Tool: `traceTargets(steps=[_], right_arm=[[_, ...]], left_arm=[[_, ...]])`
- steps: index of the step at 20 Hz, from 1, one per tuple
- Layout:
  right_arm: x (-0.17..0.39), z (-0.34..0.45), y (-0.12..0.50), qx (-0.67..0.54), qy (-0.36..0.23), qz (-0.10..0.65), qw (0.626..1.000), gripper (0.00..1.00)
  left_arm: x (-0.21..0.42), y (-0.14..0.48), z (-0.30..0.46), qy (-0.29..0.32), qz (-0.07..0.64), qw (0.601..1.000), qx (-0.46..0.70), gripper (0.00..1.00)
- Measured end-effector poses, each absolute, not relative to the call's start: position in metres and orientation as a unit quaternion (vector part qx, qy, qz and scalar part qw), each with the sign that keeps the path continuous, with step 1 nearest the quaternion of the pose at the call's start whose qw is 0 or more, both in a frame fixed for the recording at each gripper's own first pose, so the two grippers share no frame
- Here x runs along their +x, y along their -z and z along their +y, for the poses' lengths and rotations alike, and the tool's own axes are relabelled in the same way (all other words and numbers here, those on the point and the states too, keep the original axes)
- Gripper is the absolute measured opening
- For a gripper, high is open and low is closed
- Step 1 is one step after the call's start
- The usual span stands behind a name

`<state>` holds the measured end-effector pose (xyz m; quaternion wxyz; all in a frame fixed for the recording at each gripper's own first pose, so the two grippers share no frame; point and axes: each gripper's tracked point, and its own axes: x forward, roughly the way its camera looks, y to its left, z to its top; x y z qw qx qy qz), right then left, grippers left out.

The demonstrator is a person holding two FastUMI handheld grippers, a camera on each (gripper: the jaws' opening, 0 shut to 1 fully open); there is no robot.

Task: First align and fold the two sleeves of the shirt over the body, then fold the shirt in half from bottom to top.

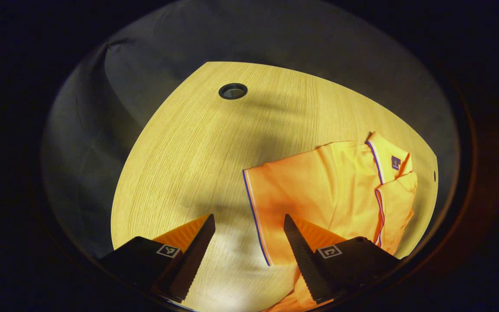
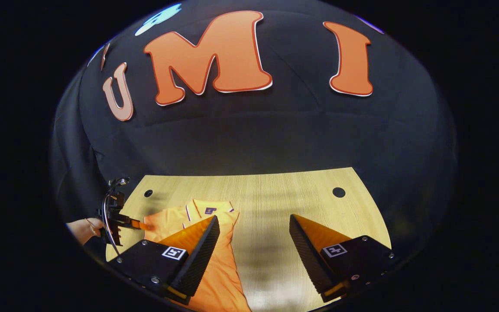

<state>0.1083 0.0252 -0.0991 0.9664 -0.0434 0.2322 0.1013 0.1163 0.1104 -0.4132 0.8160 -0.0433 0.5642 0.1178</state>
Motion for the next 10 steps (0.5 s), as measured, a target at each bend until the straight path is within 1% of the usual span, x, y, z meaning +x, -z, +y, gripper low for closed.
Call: traceTargets(steps=[3, 4, 5, 7, 8, 9, 10], right_arm=[[0.110, 0.017, 0.109, -0.040, -0.093, 0.245, 0.964, 0.99], [0.110, 0.015, 0.110, -0.038, -0.091, 0.249, 0.964, 0.99], [0.109, 0.012, 0.111, -0.036, -0.090, 0.251, 0.963, 0.99], [0.110, 0.010, 0.110, -0.039, -0.087, 0.248, 0.964, 0.99], [0.110, 0.009, 0.109, -0.039, -0.086, 0.247, 0.964, 0.99], [0.111, 0.009, 0.108, -0.039, -0.086, 0.245, 0.965, 0.99], [0.112, 0.009, 0.106, -0.039, -0.085, 0.243, 0.966, 0.99]], left_arm=[[0.118, 0.419, 0.104, -0.104, 0.571, 0.812, -0.056, 0.98], [0.114, 0.425, 0.098, -0.103, 0.577, 0.807, -0.066, 0.89], [0.111, 0.423, 0.104, -0.117, 0.581, 0.803, -0.055, 0.81], [0.117, 0.423, 0.104, -0.115, 0.572, 0.810, -0.066, 0.51], [0.117, 0.423, 0.102, -0.117, 0.571, 0.809, -0.069, 0.26], [0.113, 0.424, 0.099, -0.111, 0.578, 0.805, -0.071, 0.20], [0.110, 0.422, 0.096, -0.111, 0.580, 0.804, -0.072, 0.20]])
